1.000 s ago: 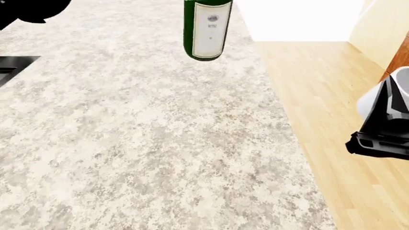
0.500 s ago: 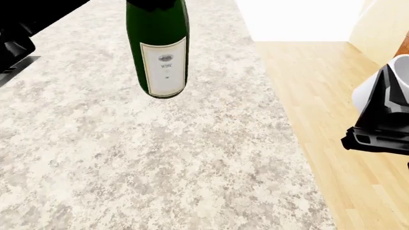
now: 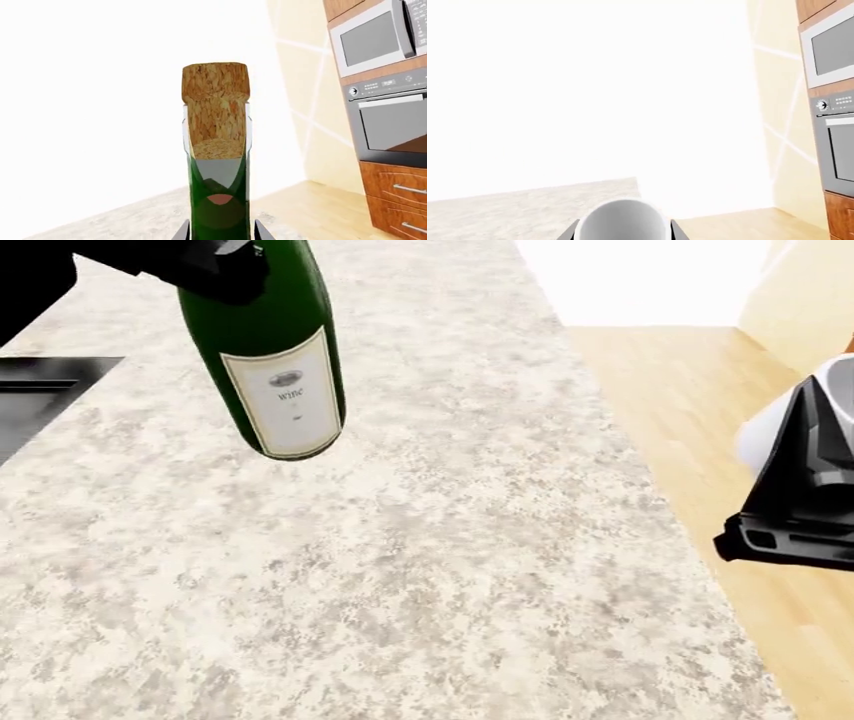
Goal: Pick the mug and bottle and place them in the sink. Then turn on the water.
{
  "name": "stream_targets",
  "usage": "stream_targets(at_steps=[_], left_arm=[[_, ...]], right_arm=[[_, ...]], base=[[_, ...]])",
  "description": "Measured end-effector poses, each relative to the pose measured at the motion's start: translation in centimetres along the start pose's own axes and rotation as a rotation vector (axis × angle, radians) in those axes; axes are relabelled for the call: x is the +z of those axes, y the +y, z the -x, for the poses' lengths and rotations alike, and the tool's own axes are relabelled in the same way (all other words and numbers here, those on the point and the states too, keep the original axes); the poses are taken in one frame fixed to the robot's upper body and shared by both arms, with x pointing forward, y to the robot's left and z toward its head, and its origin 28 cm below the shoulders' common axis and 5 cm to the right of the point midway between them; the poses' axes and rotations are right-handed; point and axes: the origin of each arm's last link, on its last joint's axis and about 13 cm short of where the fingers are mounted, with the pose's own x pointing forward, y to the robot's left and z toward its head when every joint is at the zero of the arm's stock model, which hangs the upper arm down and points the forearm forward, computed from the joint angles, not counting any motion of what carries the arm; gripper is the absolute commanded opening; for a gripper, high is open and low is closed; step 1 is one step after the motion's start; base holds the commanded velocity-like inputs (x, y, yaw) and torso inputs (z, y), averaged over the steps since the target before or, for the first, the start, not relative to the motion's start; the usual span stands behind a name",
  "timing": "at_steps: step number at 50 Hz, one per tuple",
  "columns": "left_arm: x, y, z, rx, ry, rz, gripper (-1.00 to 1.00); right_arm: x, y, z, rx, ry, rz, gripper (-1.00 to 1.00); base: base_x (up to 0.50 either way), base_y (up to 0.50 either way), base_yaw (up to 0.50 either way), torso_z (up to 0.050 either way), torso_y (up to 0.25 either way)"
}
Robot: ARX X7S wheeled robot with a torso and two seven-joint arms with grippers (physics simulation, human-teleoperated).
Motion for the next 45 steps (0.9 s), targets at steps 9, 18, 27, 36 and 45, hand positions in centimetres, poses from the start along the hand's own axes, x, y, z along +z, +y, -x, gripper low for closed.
stream_targets(at_steps=[9,18,27,36,45], left_arm=[[-0.3,0.2,0.6,0.027,-0.004,0.007,-1.0],[-0.7,0.4,1.2,0.052,-0.008,0.024,-1.0],[-1.0,0.6,1.8,0.071,-0.011,0.031,-1.0],[-1.3,0.7,2.1,0.081,-0.006,0.034,-1.0],[-1.6,0.7,2.3,0.089,0.0,0.039,-1.0]], right_arm=[[-0.1,0.1,0.1,0.008,-0.002,0.005,-1.0],[0.0,0.4,-0.1,0.027,-0.014,0.009,-1.0],[0.2,0.8,-0.1,0.058,-0.033,0.012,-1.0],[0.3,1.1,-0.1,0.08,-0.046,0.011,-1.0],[0.3,1.2,0.0,0.096,-0.046,0.016,-1.0]], base=[[0.0,0.5,0.0,0.0,0.001],[0.0,0.5,0.0,0.001,0.001],[0.15,0.5,0.0,0.0,0.001],[0.32,0.46,0.0,0.0,0.001],[0.19,0.48,0.0,0.0,0.002]])
